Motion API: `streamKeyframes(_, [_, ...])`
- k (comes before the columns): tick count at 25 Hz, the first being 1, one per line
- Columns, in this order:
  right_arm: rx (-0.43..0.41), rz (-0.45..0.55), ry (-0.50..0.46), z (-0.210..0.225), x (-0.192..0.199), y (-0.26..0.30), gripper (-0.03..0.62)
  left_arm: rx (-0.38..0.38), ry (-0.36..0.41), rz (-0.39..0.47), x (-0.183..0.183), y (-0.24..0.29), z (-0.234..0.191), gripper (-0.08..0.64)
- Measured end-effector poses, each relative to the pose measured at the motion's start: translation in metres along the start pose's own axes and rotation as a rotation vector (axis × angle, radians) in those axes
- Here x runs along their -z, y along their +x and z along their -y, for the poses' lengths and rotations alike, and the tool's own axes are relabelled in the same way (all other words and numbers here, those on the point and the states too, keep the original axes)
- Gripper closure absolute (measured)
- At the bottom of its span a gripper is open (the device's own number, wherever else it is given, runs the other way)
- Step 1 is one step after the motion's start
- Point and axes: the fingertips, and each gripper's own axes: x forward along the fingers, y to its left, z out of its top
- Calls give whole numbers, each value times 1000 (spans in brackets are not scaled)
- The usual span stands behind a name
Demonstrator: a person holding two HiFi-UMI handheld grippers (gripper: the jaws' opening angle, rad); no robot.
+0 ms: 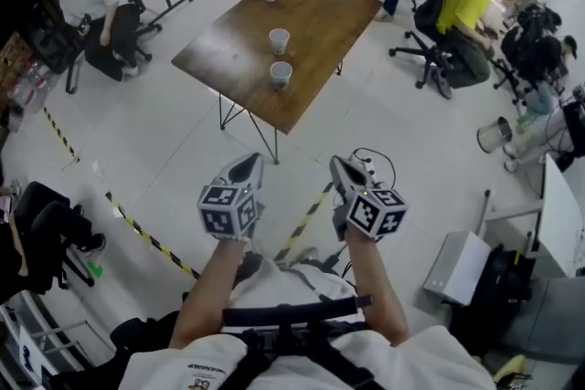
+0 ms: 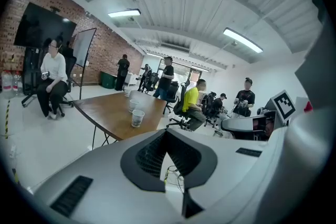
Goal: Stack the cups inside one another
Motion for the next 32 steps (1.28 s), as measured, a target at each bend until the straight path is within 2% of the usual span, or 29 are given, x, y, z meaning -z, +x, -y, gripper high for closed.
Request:
streamKeyframes(12, [-38,-11,-4,5,-2,-11,589,-59,57,35,-8,-3,18,565])
streamKeyframes(19, [-61,-19,-12,19,-4,-22,589,-64,37,41,-1,6,36,565])
streamKeyframes(32, [-99,-36,4,63,-5,-39,589,-154,7,25,20,22,60,565])
